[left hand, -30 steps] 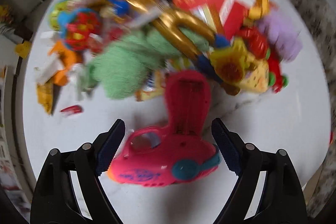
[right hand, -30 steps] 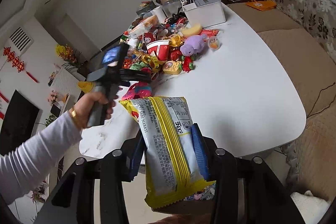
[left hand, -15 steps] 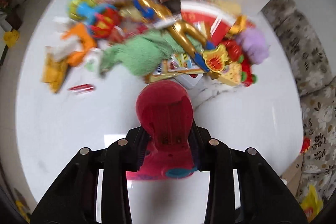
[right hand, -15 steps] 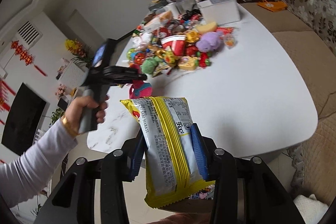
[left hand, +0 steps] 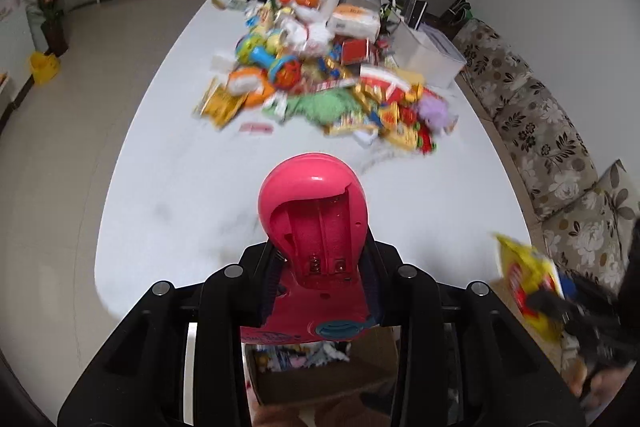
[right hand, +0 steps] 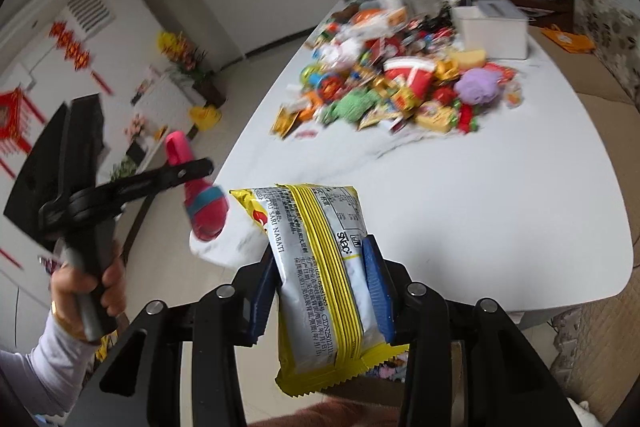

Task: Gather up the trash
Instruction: 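Lower both tools over the cardboard box and release the snack bag and pink toy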

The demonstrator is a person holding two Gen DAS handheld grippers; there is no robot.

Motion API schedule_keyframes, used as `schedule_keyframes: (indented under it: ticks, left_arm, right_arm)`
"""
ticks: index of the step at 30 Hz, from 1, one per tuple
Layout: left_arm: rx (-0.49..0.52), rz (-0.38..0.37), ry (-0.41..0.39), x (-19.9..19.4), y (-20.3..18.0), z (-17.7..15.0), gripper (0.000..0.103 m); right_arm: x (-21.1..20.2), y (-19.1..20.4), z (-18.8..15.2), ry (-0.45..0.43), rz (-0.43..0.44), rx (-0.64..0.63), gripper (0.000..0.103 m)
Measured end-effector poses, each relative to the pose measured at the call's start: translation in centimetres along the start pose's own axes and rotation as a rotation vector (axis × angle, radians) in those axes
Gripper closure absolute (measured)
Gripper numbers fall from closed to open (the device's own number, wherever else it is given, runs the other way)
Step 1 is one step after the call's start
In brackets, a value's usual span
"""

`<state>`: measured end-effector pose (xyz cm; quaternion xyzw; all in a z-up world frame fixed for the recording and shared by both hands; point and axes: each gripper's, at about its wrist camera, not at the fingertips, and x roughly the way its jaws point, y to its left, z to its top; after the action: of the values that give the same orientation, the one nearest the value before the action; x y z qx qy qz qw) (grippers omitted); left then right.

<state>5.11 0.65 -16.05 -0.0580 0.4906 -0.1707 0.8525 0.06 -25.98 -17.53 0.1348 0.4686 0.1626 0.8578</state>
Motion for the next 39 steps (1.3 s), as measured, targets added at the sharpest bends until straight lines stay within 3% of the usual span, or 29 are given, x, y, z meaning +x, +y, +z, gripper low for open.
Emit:
schedule_keyframes:
  ticks: [5, 11, 17, 27, 29, 30, 31, 32, 33, 39]
  left_arm:
    - [-0.051, 0.000, 0.101, -0.3, 2.0, -6.5, 0.069]
    - [-0.067, 0.002, 0.330, 4.7, 2.8, -15.5, 0.069]
    - [-0.082, 0.023, 0.523, 14.9, 3.4, -23.9, 0.069]
    - [-0.074, 0.081, 0.681, 31.6, 4.4, -31.6, 0.069]
    - [-0.065, 0.121, 0.734, 34.7, 5.2, -33.0, 0.067]
    - [-0.058, 0.149, 0.761, 35.7, 5.5, -33.7, 0.057]
    - [-0.056, 0.178, 0.790, 36.8, 5.8, -34.2, 0.048]
    - [-0.060, 0.195, 0.806, 37.3, 6.2, -34.6, 0.030]
    - [-0.072, 0.214, 0.820, 37.8, 6.5, -34.9, 0.027]
    - [-0.148, 0.215, 0.852, 36.6, 7.1, -34.1, 0.026]
  right_arm:
    - [2.5, 1.6, -2.9, 0.130, 0.008, -0.040, 0.062]
    - [7.3, 0.5, -9.1, 0.308, -0.028, -0.012, 0.062]
    - [13.4, -3.9, -16.0, 0.448, -0.098, 0.061, 0.062]
    - [27.2, -14.3, -26.2, 0.630, -0.265, 0.152, 0.063]
    - [29.1, -15.7, -27.5, 0.653, -0.312, 0.155, 0.058]
    - [30.3, -16.7, -28.3, 0.684, -0.348, 0.157, 0.037]
    - [31.2, -17.3, -28.9, 0.715, -0.383, 0.158, 0.023]
    - [31.6, -17.7, -29.2, 0.734, -0.407, 0.159, 0.022]
    - [32.0, -18.0, -29.4, 0.748, -0.418, 0.162, 0.022]
    - [31.0, -18.4, -28.9, 0.766, -0.425, 0.216, 0.015]
